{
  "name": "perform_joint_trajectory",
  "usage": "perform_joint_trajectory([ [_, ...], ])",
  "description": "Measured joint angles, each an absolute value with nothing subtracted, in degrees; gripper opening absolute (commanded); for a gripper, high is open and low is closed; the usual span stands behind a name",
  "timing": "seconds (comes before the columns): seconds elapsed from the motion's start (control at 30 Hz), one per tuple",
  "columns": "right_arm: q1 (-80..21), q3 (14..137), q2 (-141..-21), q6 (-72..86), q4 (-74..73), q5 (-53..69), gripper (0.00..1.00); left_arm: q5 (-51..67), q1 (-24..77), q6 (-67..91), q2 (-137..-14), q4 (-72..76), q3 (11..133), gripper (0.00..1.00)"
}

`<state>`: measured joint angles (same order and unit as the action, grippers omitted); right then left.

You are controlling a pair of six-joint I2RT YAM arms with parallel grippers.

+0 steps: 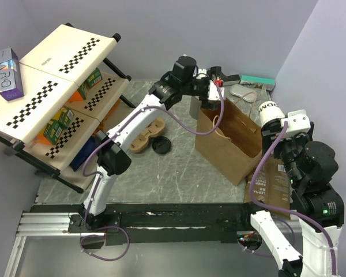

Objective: Pack the takeout coffee

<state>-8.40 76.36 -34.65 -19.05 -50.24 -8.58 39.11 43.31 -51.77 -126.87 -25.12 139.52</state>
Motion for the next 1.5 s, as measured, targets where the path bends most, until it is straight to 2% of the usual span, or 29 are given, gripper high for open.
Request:
perform_joint_trajectory([
  [0.3,-7.8,76.9,-36.6,-17.4,-50.1,-6.8,0.00,37.0,45.2,-54.6,-128.0,-27.5,137.4,0.98],
  [0.6,-7.4,76.9,-41.0,-16.7,-47.7,-3.9,0.00,36.0,45.2,-58.5,-124.2,-35.0,131.7,0.81],
  [0.87,-7.3,76.9,-44.4,-16.6,-45.9,0.5,0.00,35.3,45.4,-56.5,-117.7,-39.5,129.5,0.61],
  [0.9,-7.3,76.9,-44.7,-16.6,-45.8,1.2,0.00,35.2,45.4,-56.1,-116.8,-39.9,128.8,0.56],
  [1.07,-7.2,76.9,-45.0,-17.0,-45.3,4.2,0.00,35.1,45.7,-54.2,-114.8,-42.1,127.5,0.50],
  [1.5,-7.2,78.8,-45.3,-17.9,-43.5,5.5,0.00,32.5,47.7,-51.8,-114.8,-40.7,126.9,0.54],
])
